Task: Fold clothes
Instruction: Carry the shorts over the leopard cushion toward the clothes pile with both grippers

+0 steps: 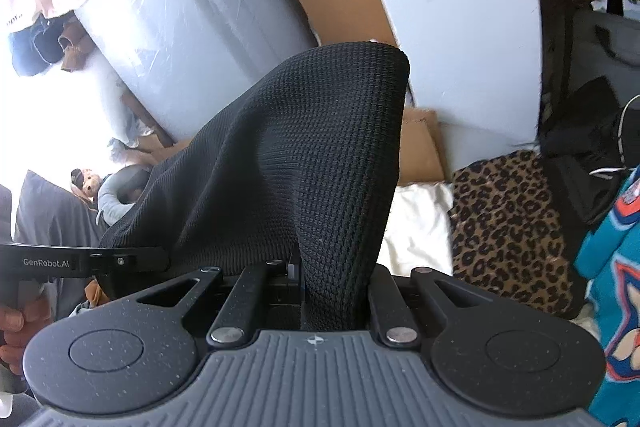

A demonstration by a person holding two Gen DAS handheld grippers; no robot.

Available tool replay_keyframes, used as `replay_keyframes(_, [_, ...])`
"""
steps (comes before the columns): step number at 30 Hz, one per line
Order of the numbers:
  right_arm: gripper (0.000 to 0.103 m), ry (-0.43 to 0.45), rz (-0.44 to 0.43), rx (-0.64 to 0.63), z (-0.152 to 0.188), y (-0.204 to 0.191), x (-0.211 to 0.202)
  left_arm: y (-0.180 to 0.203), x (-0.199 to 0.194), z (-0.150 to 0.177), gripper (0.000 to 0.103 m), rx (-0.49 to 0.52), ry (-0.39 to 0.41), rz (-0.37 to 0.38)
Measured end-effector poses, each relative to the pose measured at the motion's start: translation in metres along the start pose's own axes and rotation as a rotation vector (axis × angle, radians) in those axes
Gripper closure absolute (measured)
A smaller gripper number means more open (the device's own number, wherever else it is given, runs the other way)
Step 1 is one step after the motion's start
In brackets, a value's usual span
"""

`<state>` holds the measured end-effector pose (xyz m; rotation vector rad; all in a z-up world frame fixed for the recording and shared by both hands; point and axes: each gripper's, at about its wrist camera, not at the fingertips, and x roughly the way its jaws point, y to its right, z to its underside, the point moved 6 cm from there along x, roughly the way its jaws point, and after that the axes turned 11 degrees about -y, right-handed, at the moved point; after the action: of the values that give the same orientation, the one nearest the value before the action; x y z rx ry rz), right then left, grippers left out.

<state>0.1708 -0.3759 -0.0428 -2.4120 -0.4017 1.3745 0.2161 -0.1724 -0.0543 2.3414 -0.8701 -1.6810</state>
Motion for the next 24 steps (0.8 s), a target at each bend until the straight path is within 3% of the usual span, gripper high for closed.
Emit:
replay_keyframes(13, [0.095,0.056,0.065,0.016,-0.002,0.071,-0.074,0.091,0.033,-0.018,0.072,0.07,0.015,0.055])
replay_keyframes(18, [0.095,0.085,0.073,0.059,0.003,0.104,-0.088,0.107,0.062,-0.019,0.072,0.058,0.001,0.136])
replay_keyframes(24, [0.095,0.059,0.153,0.04,0.006,0.141,-0.086,0.12,0.108,-0.02,0.072,0.089,-0.026,0.201])
